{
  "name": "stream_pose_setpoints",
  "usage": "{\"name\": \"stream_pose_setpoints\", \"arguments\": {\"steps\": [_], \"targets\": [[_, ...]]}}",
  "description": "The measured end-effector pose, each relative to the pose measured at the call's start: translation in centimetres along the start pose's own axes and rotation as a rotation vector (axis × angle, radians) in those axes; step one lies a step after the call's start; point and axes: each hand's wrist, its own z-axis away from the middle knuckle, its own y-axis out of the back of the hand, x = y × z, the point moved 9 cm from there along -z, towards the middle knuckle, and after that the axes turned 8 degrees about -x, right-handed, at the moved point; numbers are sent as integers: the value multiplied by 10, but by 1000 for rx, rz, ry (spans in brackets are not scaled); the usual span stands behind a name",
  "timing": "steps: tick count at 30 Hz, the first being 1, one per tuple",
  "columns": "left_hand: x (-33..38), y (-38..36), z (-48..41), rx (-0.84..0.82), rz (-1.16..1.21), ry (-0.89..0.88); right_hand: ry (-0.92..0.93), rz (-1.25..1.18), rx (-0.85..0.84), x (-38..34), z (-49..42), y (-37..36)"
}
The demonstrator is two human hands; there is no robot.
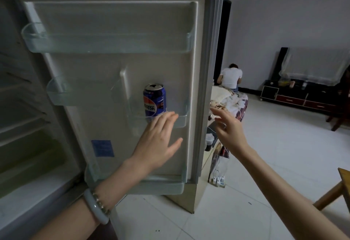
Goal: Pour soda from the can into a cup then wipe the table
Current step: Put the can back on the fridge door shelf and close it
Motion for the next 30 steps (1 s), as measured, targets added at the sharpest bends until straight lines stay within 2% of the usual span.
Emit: {"name": "stream_pose_setpoints", "arguments": {"steps": [4, 12, 17, 22, 25, 30], "targets": [[14, -25, -11, -18, -75, 80, -2, -69, -2, 38, -8, -1], [53, -54, -19, 10, -126, 247, 1, -145, -238, 90, -25, -30], [64, -67, -10, -18, -186, 360, 19, -276, -374, 96, -33, -48], [72, -66, 6, -35, -259, 436, -67, -383, -439, 105, -45, -63], [75, -59, 18, -24, -283, 470, -116, -383, -472, 111, -48, -71], [81, -54, 34, -19, -306, 506, -69, -342, -469, 106, -37, -68]]}}
